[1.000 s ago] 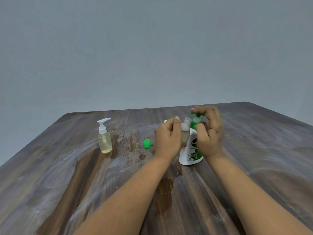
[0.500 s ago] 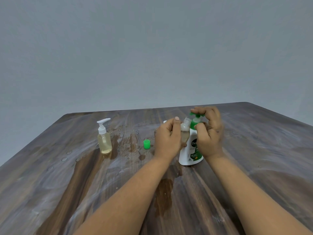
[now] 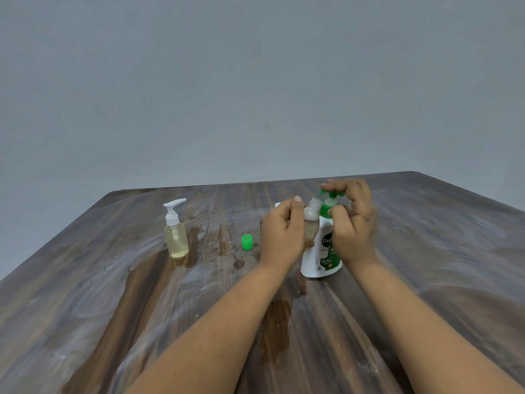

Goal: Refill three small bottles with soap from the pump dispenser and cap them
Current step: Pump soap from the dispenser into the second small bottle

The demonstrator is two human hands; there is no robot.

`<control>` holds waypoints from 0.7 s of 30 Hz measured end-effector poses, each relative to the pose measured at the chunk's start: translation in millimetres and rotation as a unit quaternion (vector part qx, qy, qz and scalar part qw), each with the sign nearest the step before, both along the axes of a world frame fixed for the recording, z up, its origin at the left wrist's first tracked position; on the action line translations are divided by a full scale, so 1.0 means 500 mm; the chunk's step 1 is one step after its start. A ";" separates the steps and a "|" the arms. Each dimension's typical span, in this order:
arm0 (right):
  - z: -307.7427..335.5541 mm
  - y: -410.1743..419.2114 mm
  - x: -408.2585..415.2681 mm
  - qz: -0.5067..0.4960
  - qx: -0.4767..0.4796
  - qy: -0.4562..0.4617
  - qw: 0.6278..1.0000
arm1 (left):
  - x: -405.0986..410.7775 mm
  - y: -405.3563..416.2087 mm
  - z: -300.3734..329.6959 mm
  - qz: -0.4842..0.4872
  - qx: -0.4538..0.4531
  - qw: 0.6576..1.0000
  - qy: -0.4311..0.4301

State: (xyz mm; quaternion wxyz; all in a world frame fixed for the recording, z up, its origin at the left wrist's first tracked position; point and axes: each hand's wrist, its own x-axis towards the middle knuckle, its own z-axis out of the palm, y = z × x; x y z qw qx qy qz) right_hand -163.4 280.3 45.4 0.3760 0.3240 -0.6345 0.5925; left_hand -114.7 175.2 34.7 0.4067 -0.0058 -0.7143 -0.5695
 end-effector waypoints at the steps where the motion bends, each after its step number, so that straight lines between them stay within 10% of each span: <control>1: 0.001 0.000 0.001 0.000 0.000 -0.003 1.000 | -0.001 0.000 -0.001 0.000 -0.002 1.000 0.000; 21: -0.003 -0.001 -0.006 -0.017 0.010 0.021 1.000 | -0.003 0.000 -0.009 -0.013 -0.026 0.999 0.015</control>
